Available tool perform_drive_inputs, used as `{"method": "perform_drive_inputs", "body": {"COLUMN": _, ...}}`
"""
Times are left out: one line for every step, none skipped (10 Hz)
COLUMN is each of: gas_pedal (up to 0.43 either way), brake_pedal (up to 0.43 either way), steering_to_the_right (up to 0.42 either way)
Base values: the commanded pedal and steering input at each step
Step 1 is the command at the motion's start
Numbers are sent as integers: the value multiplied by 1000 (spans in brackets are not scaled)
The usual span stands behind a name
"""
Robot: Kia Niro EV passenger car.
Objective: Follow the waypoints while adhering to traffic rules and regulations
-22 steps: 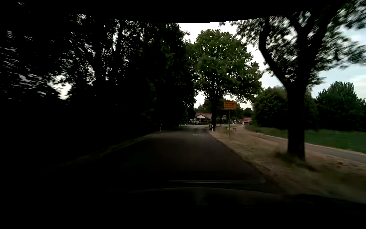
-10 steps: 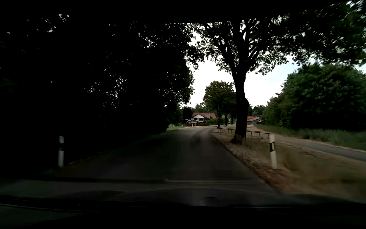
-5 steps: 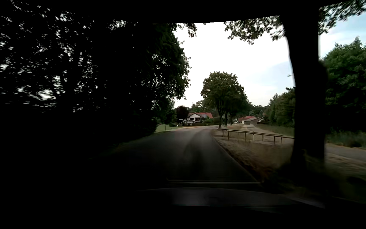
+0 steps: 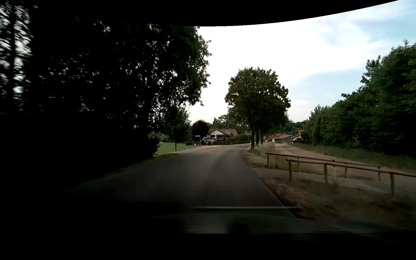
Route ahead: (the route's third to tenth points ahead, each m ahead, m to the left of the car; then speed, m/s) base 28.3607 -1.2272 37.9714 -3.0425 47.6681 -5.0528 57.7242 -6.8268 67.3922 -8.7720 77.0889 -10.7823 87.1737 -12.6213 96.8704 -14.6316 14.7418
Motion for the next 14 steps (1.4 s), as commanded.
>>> {"method": "perform_drive_inputs", "body": {"gas_pedal": 0, "brake_pedal": 6, "steering_to_the_right": 15}}
{"method": "perform_drive_inputs", "body": {"gas_pedal": 0, "brake_pedal": 6, "steering_to_the_right": 15}}
{"method": "perform_drive_inputs", "body": {"gas_pedal": 0, "brake_pedal": 6, "steering_to_the_right": 15}}
{"method": "perform_drive_inputs", "body": {"gas_pedal": 0, "brake_pedal": 6, "steering_to_the_right": 15}}
{"method": "perform_drive_inputs", "body": {"gas_pedal": 28, "brake_pedal": 6, "steering_to_the_right": 15}}
{"method": "perform_drive_inputs", "body": {"gas_pedal": 39, "brake_pedal": 6, "steering_to_the_right": 15}}
{"method": "perform_drive_inputs", "body": {"gas_pedal": 39, "brake_pedal": 6, "steering_to_the_right": 15}}
{"method": "perform_drive_inputs", "body": {"gas_pedal": 39, "brake_pedal": 6, "steering_to_the_right": 17}}
{"method": "perform_drive_inputs", "body": {"gas_pedal": 39, "brake_pedal": 6, "steering_to_the_right": 21}}
{"method": "perform_drive_inputs", "body": {"gas_pedal": 39, "brake_pedal": 6, "steering_to_the_right": 25}}
{"method": "perform_drive_inputs", "body": {"gas_pedal": 39, "brake_pedal": 12, "steering_to_the_right": 26}}
{"method": "perform_drive_inputs", "body": {"gas_pedal": 39, "brake_pedal": 6, "steering_to_the_right": 26}}
{"method": "perform_drive_inputs", "body": {"gas_pedal": 39, "brake_pedal": 6, "steering_to_the_right": 25}}
{"method": "perform_drive_inputs", "body": {"gas_pedal": 39, "brake_pedal": 6, "steering_to_the_right": 23}}
